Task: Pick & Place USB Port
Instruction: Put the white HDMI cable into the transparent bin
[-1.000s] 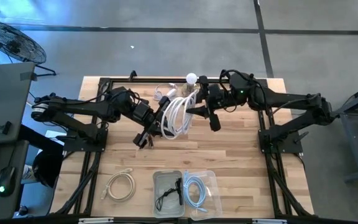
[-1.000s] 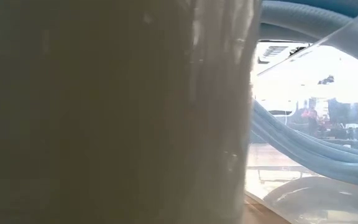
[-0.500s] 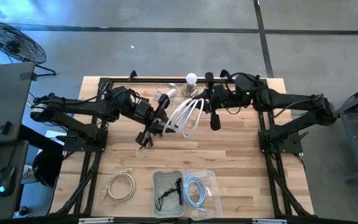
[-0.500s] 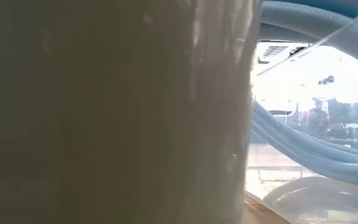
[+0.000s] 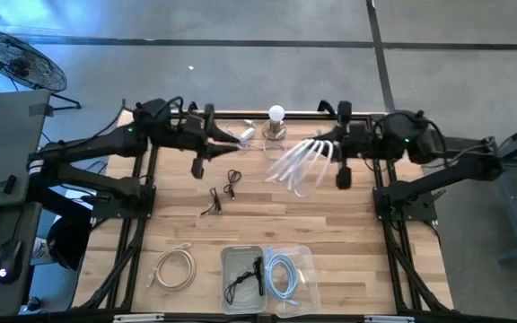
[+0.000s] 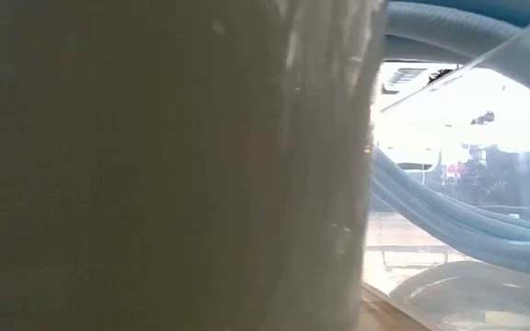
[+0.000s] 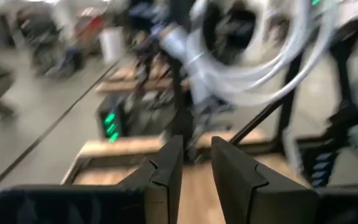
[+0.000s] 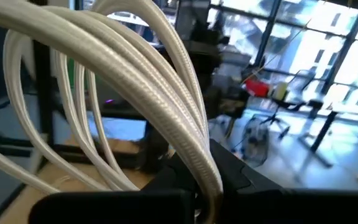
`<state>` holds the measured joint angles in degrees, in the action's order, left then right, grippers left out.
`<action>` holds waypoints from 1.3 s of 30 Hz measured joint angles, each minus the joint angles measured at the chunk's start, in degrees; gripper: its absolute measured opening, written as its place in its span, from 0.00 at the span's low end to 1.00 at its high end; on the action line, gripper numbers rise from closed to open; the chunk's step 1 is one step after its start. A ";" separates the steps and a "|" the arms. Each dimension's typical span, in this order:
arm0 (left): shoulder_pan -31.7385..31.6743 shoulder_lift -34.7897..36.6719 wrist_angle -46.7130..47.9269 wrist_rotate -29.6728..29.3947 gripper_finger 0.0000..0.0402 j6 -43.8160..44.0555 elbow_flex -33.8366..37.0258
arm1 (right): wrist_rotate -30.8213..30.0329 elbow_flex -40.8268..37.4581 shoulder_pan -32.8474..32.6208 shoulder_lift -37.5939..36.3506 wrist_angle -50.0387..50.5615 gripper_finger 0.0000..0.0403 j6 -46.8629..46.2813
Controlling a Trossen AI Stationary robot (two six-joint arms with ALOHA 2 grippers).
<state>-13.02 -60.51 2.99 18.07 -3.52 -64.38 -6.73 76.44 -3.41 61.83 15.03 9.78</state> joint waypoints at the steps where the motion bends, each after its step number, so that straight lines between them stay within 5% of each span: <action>1: -0.69 0.91 2.91 -1.03 0.20 -0.59 0.00 | -0.36 0.00 -1.09 -0.64 1.36 0.02 -1.07; 6: -2.41 4.26 10.24 -4.76 0.19 -1.17 0.00 | -0.70 0.02 -8.21 -3.05 8.90 0.02 -8.41; 20: 1.33 4.65 10.53 -3.47 0.19 4.01 0.00 | -2.32 -0.04 -28.74 0.61 23.99 0.02 -26.09; 27: 10.24 1.78 10.68 -7.78 0.19 3.88 0.02 | 0.19 -0.13 -30.34 7.22 29.60 0.02 -31.51; 39: 21.70 1.37 10.66 -9.69 0.19 5.50 0.04 | 4.09 -0.13 -29.10 17.33 18.89 0.02 -35.70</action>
<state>8.68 -59.13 13.65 8.39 1.98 -64.34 -2.64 76.31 -32.52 79.17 33.92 -25.93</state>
